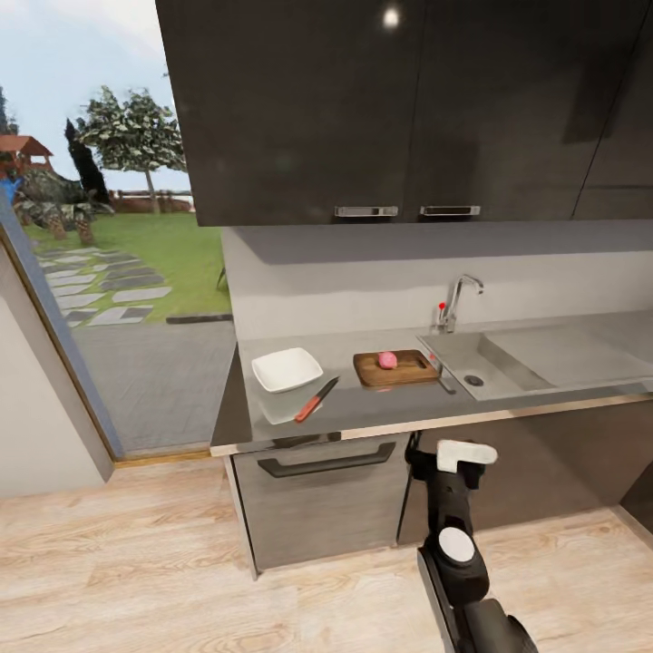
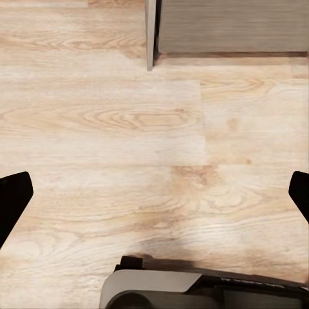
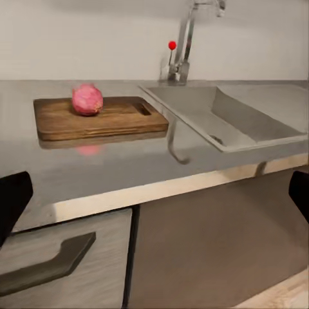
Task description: In the kitchen, take the Vidalia onion out of the sink, dice it on the chopping board with the paring knife, put the diced onion into the bowl on the countertop, then place both the paring knife and the chopping board into the sink.
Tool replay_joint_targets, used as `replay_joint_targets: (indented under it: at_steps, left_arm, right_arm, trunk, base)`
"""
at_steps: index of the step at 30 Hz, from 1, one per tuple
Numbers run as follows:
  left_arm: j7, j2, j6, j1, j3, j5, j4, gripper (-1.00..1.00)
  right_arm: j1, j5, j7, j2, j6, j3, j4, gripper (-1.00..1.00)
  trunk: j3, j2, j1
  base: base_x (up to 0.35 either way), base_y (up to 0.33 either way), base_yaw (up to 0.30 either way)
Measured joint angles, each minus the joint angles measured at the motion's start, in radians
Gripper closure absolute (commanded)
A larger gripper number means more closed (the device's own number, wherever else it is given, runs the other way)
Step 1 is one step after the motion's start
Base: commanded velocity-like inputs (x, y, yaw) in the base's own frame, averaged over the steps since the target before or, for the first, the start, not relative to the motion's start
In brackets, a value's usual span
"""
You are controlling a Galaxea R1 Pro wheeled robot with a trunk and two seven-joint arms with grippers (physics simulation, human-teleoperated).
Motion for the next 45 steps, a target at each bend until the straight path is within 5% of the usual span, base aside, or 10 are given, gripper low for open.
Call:
replay_joint_targets:
  at_steps: [7, 11, 15, 20, 28, 39, 45]
  left_arm:
    - [0.0, -0.001, 0.0, 0.0, -0.001, 0.0, 0.003, -1.0]
    - [0.0, -0.002, 0.0, 0.0, -0.001, 0.0, 0.004, -1.0]
    - [0.0, -0.002, 0.0, 0.0, -0.003, 0.0, 0.005, -1.0]
    - [0.0, -0.002, 0.0, 0.0, -0.002, 0.0, 0.008, -1.0]
    - [0.0, -0.002, 0.0, 0.0, -0.002, 0.0, 0.011, -1.0]
    - [0.0, -0.002, 0.0, -0.001, -0.001, 0.0, 0.031, -1.0]
    - [0.0, -0.002, 0.0, -0.001, -0.001, 0.0, 0.042, -1.0]
  right_arm:
    - [-0.141, -0.005, 0.0, 0.0, 0.147, 0.007, 0.001, -1.0]
    - [-0.212, -0.046, 0.0, 0.0, 0.221, 0.013, 0.007, -1.0]
    - [-0.279, -0.124, 0.0, 0.0, 0.296, 0.055, 0.025, -1.0]
    - [-0.336, -0.153, 0.001, 0.0, 0.329, 0.125, 0.077, -1.0]
    - [-0.352, -0.165, 0.003, 0.0, 0.331, 0.196, 0.101, -1.0]
    - [-0.352, -0.299, 0.01, 0.0, 0.332, 0.202, 0.132, -1.0]
    - [-0.351, -0.308, 0.01, 0.0, 0.327, 0.2, 0.165, -1.0]
  trunk:
    - [0.0, 0.0, 0.0]
    - [0.0, 0.0, 0.0]
    - [0.0, 0.0, 0.0]
    - [0.0, 0.0, 0.0]
    - [0.0, 0.0, 0.0]
    - [0.0, 0.0, 0.0]
    - [0.0, 0.0, 0.0]
  base:
    - [0.0, 0.0, 0.0]
    - [0.0, 0.0, 0.0]
    - [0.0, 0.0, 0.0]
    - [0.0, 0.0, 0.0]
    - [0.0, 0.0, 0.0]
    - [0.0, 0.028, 0.0]
    - [0.0, 0.245, 0.0]
